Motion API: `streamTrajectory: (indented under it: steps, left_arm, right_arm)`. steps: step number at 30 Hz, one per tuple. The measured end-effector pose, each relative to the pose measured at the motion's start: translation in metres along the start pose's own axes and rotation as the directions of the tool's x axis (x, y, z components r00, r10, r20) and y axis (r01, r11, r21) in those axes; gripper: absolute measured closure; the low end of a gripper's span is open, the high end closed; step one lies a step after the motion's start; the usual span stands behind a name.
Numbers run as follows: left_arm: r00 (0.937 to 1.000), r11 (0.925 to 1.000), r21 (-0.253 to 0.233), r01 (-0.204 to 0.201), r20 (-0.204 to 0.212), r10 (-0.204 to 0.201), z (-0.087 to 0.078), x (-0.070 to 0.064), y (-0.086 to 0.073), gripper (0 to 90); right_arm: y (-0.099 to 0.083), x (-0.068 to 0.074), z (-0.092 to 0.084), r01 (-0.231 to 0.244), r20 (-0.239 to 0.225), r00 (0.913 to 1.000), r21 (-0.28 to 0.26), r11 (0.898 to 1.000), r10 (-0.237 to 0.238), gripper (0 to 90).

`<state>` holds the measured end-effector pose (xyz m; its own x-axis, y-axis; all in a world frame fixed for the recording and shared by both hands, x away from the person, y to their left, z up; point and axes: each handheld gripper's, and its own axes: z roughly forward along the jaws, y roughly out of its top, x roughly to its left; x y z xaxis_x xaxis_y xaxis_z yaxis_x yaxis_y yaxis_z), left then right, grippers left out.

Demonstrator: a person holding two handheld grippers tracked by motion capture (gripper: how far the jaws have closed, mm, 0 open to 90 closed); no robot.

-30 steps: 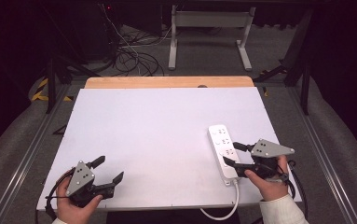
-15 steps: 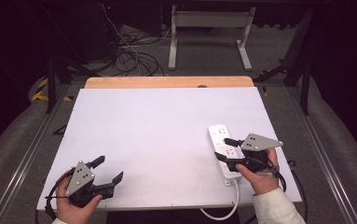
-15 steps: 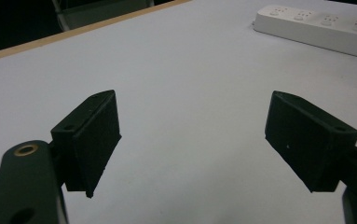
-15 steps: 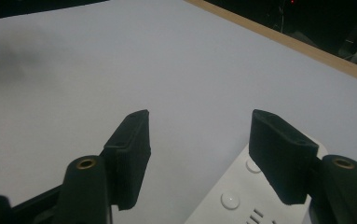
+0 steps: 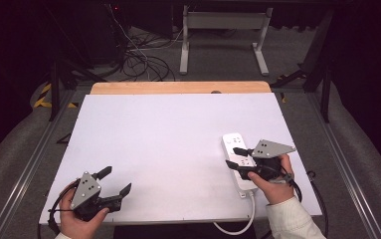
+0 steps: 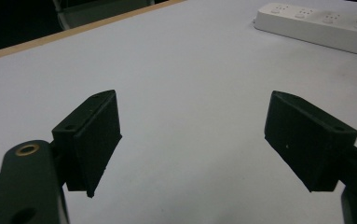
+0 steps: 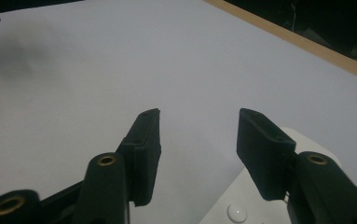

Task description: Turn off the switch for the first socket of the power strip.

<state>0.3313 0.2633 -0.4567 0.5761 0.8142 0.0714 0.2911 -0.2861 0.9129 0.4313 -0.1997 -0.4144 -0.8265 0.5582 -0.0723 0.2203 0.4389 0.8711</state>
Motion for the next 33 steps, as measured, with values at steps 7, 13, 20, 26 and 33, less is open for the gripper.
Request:
streamTrajectory:
  steps: [7, 13, 20, 26, 33]
  left_arm:
    - [1.0, 1.0, 0.0, 0.001, -0.002, -0.001, 0.0, 0.0, 0.0, 19.1]
    - [1.0, 1.0, 0.0, 0.002, -0.003, -0.002, 0.0, 0.0, 0.0, 19.3]
    - [1.0, 1.0, 0.001, -0.002, -0.004, 0.003, 0.0, 0.0, 0.0, 19.4]
    - [1.0, 1.0, 0.001, -0.002, -0.006, 0.002, 0.0, 0.0, 0.0, 19.4]
    - [1.0, 1.0, 0.006, -0.002, -0.007, 0.002, 0.0, 0.0, 0.0, 19.6]
  right_arm:
    - [0.006, 0.0, -0.005, 0.012, -0.036, 0.9993, 0.069, 0.998, -0.009, 83.3]
    - [0.01, 0.001, -0.008, 0.029, -0.026, 0.9993, 0.134, 0.991, -0.026, 90.0]
    - [0.013, 0.0, -0.007, 0.022, -0.021, 0.9996, 0.197, 0.98, -0.018, 90.0]
    - [0.013, -0.004, -0.003, -0.006, -0.02, 0.9997, 0.306, 0.952, 0.013, 90.0]
    - [0.01, -0.008, 0.001, -0.041, -0.001, 0.999, 0.383, 0.923, 0.045, 90.0]
